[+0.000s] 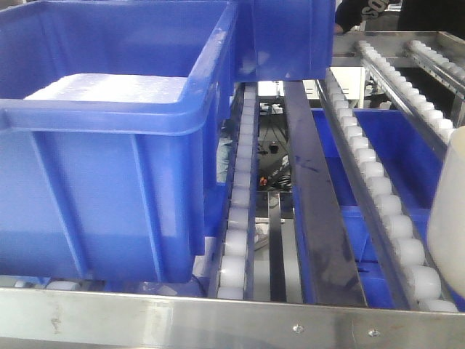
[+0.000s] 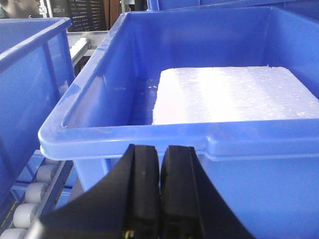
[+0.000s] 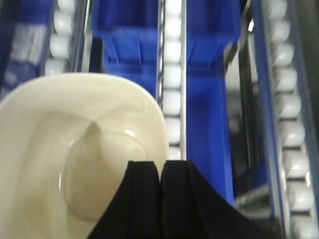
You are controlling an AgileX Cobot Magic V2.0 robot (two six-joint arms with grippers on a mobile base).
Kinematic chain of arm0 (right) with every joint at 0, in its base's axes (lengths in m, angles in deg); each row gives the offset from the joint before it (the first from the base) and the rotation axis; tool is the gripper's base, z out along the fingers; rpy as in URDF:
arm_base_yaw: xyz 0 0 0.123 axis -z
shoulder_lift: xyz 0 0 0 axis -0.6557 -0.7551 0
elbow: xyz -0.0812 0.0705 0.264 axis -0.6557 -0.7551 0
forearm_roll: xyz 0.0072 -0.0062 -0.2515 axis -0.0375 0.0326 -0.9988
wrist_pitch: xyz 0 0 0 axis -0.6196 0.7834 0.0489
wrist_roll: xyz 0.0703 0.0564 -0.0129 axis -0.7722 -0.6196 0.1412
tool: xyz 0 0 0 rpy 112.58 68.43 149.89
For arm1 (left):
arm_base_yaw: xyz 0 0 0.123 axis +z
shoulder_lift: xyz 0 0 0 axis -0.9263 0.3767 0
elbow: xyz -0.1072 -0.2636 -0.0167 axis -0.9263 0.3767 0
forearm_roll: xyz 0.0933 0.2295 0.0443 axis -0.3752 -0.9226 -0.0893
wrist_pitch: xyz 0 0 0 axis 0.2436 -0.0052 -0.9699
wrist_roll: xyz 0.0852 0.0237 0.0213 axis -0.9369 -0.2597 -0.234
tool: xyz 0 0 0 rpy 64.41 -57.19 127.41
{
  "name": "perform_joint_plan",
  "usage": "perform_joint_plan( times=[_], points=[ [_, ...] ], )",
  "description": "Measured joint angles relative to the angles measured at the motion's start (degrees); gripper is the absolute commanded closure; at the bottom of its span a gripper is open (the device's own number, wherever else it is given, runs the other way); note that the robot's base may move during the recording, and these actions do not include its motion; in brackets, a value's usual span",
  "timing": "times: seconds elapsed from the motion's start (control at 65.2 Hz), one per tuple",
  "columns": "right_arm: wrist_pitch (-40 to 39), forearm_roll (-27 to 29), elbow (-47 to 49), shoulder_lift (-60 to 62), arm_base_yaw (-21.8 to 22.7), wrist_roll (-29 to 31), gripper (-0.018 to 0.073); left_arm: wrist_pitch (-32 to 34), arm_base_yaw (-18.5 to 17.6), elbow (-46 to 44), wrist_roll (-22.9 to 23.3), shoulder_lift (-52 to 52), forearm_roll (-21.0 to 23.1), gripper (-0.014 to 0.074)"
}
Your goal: Move white bin to right shelf second layer
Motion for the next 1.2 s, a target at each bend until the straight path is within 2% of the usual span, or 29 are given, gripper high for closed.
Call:
perform_joint_plan(
  times=[0.322,0.874,1.043,1.196],
  points=[
    [-19.3,-0.1,-11.5,18.9,0.0,0.1,0.0506,0.0,0.0,0.0,0.0,0.0,0.0,0.0512],
    [-20.9,-0.2,-12.6,21.1,-0.3,0.1,0.0506,0.0,0.0,0.0,0.0,0.0,0.0,0.0512],
    [-22.9,0.0,-14.9,23.5,-5.0,0.1,0.0506,0.0,0.0,0.0,0.0,0.0,0.0,0.0512],
    [-29.7,0.5,-21.4,25.3,-11.8,-0.1,0.0506,0.0,0.0,0.0,0.0,0.0,0.0,0.0512]
  ],
)
